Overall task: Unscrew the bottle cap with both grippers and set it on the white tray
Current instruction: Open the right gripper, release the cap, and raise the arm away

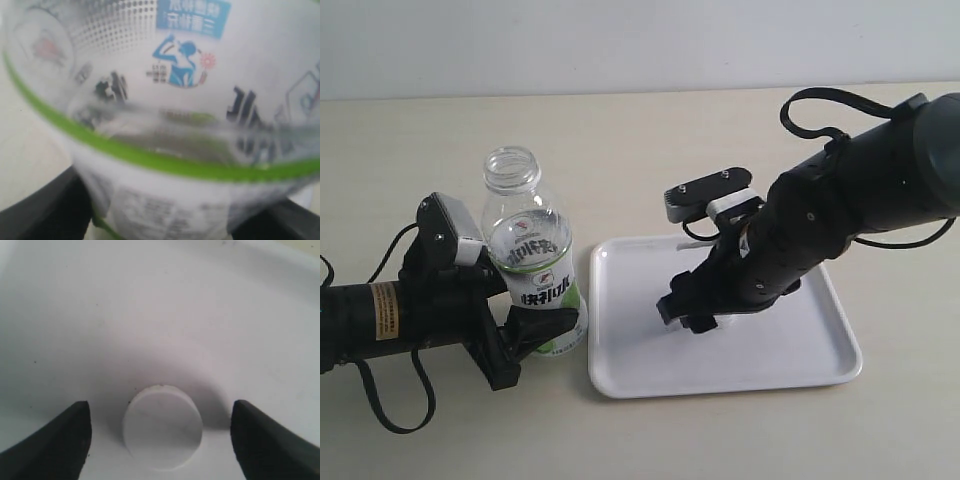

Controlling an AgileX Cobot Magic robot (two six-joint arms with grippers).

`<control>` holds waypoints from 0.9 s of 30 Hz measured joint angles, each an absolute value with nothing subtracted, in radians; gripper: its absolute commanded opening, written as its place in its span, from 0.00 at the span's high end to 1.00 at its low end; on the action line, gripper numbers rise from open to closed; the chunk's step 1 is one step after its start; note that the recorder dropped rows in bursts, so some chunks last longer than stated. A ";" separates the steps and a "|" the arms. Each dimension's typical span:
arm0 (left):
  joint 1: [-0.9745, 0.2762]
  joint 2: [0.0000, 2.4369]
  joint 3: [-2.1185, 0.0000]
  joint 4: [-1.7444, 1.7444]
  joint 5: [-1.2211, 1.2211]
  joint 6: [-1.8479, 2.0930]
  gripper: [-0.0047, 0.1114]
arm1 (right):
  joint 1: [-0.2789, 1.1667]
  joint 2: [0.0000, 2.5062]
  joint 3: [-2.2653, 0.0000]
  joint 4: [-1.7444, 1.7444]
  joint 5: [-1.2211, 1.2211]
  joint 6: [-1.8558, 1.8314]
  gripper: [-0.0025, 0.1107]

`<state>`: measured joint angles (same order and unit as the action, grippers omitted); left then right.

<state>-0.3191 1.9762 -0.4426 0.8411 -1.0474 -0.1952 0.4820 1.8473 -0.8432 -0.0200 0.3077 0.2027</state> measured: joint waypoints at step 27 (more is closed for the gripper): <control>-0.319 1.976 -0.443 0.835 -1.051 -0.229 0.34 | 0.482 0.805 -0.843 0.025 0.782 0.214 0.50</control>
<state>-0.3191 1.9762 -0.4426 0.8354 -1.0513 -0.2288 0.4820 0.8049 -0.8432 0.0250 0.7823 0.2143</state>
